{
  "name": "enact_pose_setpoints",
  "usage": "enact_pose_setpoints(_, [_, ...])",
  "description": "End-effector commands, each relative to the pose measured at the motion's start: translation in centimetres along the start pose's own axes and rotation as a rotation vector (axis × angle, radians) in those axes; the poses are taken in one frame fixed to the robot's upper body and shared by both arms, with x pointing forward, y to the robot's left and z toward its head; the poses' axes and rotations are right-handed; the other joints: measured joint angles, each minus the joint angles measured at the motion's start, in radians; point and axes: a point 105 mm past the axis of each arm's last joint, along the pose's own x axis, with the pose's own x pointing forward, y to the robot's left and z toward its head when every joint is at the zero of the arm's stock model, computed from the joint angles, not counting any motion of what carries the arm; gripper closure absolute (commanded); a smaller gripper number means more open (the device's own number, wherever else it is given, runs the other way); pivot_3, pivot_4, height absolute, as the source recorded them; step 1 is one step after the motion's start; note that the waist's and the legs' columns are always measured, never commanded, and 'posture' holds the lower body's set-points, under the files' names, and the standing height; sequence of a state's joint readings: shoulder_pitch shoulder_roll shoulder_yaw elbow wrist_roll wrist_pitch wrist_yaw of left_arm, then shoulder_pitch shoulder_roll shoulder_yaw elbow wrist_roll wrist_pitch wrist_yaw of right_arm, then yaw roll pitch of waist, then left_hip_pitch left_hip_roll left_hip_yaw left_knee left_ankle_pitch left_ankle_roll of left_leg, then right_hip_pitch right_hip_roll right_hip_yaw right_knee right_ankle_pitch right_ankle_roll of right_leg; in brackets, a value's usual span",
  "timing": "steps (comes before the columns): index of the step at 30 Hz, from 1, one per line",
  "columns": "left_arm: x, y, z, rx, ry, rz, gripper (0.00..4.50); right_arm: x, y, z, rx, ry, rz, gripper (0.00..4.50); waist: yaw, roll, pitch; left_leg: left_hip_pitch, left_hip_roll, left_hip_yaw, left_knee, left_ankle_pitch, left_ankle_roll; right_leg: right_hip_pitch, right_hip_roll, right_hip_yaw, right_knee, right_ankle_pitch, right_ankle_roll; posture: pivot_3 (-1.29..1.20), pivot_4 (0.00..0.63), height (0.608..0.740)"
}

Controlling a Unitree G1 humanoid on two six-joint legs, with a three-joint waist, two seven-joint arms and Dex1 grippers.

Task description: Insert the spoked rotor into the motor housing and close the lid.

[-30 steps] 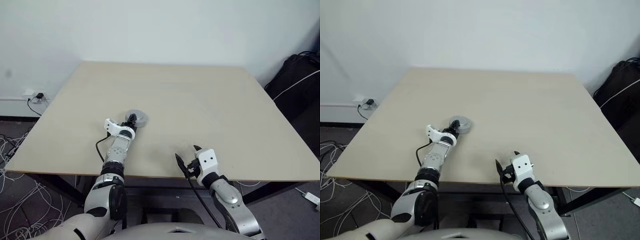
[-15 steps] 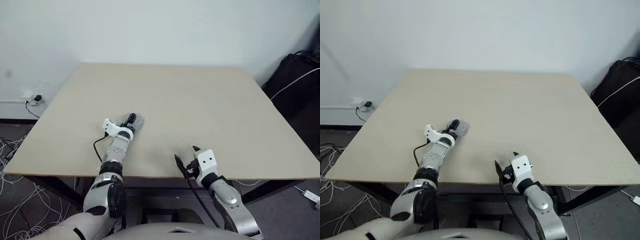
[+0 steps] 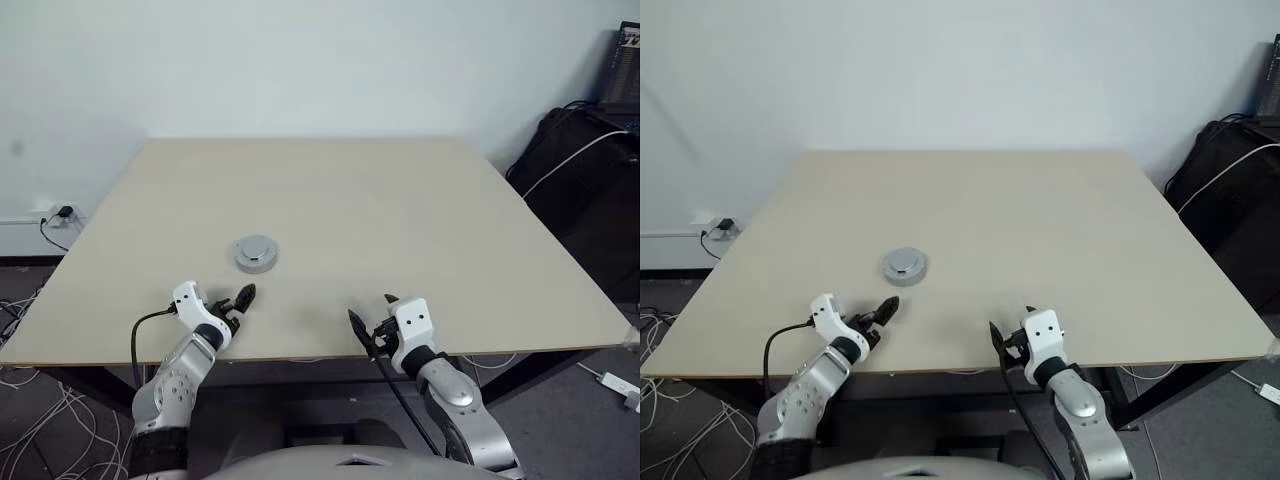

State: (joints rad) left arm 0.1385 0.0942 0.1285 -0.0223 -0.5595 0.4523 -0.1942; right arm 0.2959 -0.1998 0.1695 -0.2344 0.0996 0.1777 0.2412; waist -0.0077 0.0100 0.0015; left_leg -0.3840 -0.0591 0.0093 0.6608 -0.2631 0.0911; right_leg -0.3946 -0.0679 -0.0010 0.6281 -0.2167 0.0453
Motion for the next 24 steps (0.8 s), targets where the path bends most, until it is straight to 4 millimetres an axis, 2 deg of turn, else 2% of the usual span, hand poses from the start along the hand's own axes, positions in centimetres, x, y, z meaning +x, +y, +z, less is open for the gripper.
enact_pose_setpoints(1, [-0.7, -1.6, 1.7, 0.267, -0.163, -0.012, 0.05, 0.1, -1.2, 1.5, 0.036, -0.078, -0.064, 0.00, 0.004, 0.001, 0.002, 0.000, 0.000, 0.000, 0.000, 0.000, 0.000, 0.000, 0.000, 0.000, 0.000, 0.000, 0.000, 0.00, 0.000, 0.740])
enact_pose_setpoints(6, [-1.2, -2.1, 1.8, 0.487, -0.306, 0.077, 0.05, -0.4, -2.4, 1.0, -0.037, -0.091, -0.171, 0.00, 0.030, 0.002, 0.003, -0.005, 0.000, 0.001, -0.001, 0.000, 0.000, -0.005, -0.002, 0.000, 0.000, 0.002, -0.003, 0.00, 0.000, 0.740])
enact_pose_setpoints(12, [-1.4, -2.6, 2.1, 0.647, -0.467, 0.137, 0.05, -1.2, -3.9, 0.1, -0.144, -0.141, -0.349, 0.00, 0.045, 0.003, 0.002, -0.013, 0.000, 0.003, -0.001, 0.000, 0.000, -0.015, -0.002, -0.001, 0.000, 0.002, -0.004, 0.00, 0.000, 0.740])
enact_pose_setpoints(17, [-1.4, -2.9, 2.1, 0.677, -0.543, 0.169, 0.05, -2.3, -5.2, -0.2, -0.096, -0.203, -0.498, 0.00, 0.046, 0.003, 0.002, -0.014, 0.000, 0.003, -0.001, 0.000, 0.000, -0.015, -0.002, -0.001, 0.000, 0.002, -0.003, 0.00, 0.000, 0.740])
enact_pose_setpoints(24, [-0.7, -4.0, 1.5, 0.615, -0.541, 0.116, 0.05, -2.5, -5.4, -0.9, -0.025, -0.206, -0.508, 0.00, 0.044, 0.002, 0.003, -0.014, 0.000, 0.004, -0.001, 0.000, 0.000, -0.015, -0.002, -0.001, 0.000, 0.002, -0.002, 0.00, 0.000, 0.740])
